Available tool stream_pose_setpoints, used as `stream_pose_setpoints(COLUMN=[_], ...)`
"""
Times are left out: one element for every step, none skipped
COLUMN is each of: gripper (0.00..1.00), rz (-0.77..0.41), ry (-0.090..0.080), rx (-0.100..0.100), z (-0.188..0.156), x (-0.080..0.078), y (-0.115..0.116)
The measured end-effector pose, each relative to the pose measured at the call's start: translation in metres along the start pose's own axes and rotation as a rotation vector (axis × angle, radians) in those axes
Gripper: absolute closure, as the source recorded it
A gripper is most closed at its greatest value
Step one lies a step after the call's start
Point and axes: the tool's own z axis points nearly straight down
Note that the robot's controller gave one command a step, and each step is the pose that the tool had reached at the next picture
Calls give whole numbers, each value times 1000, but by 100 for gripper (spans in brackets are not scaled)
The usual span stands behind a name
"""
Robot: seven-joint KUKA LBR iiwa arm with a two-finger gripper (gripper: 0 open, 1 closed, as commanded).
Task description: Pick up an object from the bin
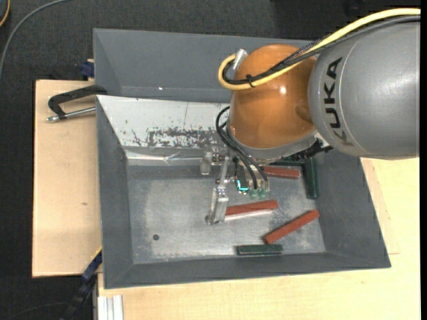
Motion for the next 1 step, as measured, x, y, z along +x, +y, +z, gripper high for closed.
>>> stream_pose_setpoints(gripper=[0], rz=[-73], ry=[-5], rx=[0], z=[11], x=[5], y=[-65])
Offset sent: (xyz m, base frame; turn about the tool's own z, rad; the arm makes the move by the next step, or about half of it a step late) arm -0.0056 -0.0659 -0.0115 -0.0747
